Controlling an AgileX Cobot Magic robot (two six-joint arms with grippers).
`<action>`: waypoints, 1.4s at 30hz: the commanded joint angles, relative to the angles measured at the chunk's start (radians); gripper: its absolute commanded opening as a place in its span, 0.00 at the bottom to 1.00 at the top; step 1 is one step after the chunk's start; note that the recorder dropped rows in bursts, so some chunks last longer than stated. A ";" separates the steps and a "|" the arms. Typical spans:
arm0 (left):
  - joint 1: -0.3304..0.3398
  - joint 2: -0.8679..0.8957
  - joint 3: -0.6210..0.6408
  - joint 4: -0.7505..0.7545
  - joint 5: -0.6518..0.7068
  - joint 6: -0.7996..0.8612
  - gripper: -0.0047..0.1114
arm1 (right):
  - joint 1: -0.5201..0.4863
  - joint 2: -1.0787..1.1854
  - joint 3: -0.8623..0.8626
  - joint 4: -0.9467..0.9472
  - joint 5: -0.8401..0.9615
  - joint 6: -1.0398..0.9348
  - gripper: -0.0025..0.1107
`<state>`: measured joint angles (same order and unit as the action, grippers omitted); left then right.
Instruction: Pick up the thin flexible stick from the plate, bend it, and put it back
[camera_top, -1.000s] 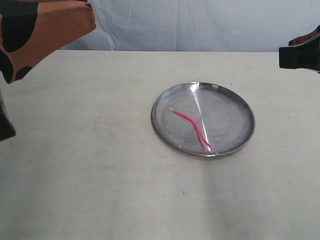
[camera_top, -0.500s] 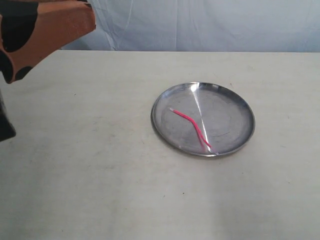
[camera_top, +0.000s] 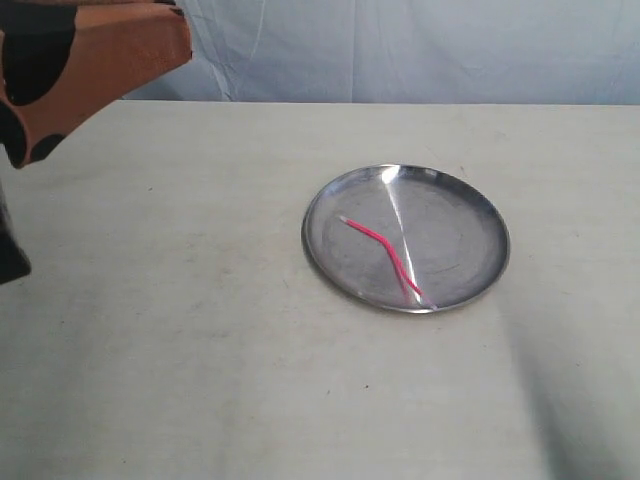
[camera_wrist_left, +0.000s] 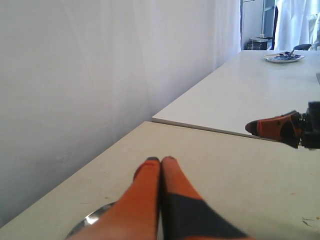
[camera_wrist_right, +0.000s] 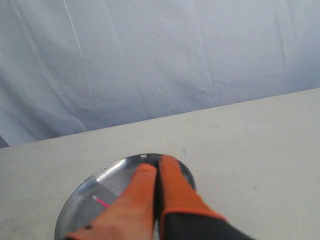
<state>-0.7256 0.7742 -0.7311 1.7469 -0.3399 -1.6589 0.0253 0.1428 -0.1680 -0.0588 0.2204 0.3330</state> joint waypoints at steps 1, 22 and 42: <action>-0.005 -0.008 0.004 -0.002 -0.005 -0.005 0.04 | -0.017 -0.137 0.168 0.006 -0.098 -0.001 0.03; -0.005 -0.011 0.004 -0.071 0.047 -0.057 0.04 | -0.017 -0.143 0.168 0.008 0.211 -0.001 0.03; 0.537 -0.622 0.493 -0.987 0.290 -0.093 0.04 | -0.017 -0.143 0.168 0.008 0.211 -0.001 0.03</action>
<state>-0.2597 0.2715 -0.2912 0.8319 -0.0565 -1.7496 0.0148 0.0079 -0.0019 -0.0482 0.4371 0.3330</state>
